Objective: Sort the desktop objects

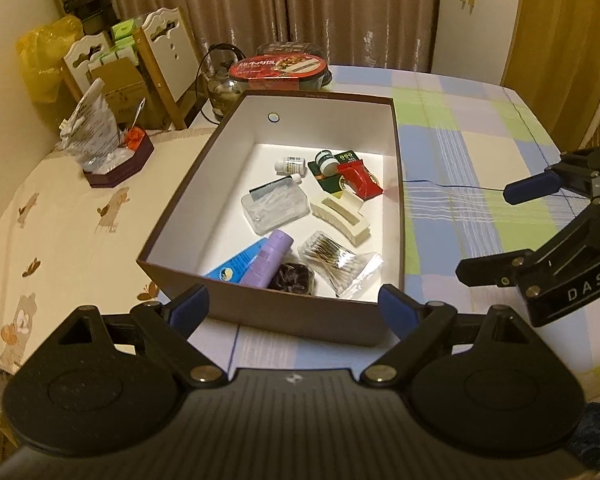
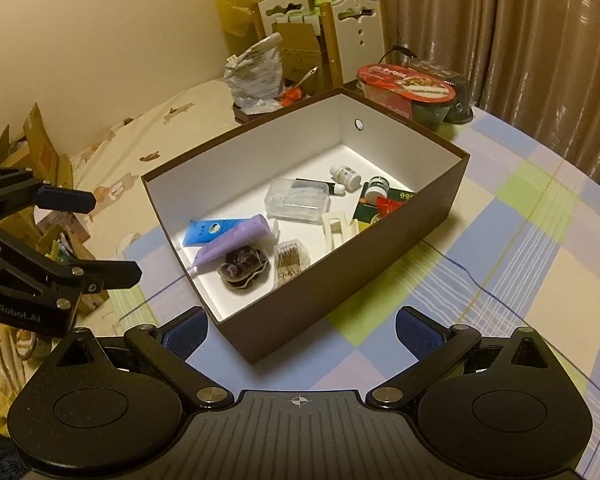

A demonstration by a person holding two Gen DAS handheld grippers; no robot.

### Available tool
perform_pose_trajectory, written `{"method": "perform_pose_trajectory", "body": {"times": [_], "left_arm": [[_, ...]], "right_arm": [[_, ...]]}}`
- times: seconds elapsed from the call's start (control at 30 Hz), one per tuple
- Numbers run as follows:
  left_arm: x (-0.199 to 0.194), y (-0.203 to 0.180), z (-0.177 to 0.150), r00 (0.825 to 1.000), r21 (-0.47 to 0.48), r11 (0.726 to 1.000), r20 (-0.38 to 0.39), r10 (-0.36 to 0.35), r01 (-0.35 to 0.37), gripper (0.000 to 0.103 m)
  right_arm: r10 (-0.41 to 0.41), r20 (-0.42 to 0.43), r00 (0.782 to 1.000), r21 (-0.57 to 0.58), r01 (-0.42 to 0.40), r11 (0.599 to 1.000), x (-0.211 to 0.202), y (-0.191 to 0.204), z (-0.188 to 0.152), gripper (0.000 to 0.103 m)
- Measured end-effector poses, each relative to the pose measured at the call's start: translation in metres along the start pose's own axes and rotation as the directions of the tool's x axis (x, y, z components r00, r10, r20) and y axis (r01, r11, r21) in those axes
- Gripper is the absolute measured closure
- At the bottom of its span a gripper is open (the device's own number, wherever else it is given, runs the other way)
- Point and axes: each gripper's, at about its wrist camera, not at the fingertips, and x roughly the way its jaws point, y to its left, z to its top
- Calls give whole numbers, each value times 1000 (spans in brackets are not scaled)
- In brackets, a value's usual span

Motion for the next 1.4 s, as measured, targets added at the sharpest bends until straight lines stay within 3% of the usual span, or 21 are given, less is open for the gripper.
{"method": "perform_pose_trajectory", "body": {"times": [0.9, 1.4], "left_arm": [[2, -29, -6, 994, -99, 989, -10, 105, -106, 14], [-6, -39, -17, 990, -99, 985, -1, 142, -141, 14]], "right_arm": [[57, -18, 998, -57, -58, 997, -1, -19, -7, 1], [75, -14, 997, -34, -76, 997, -6, -22, -17, 1]]}}
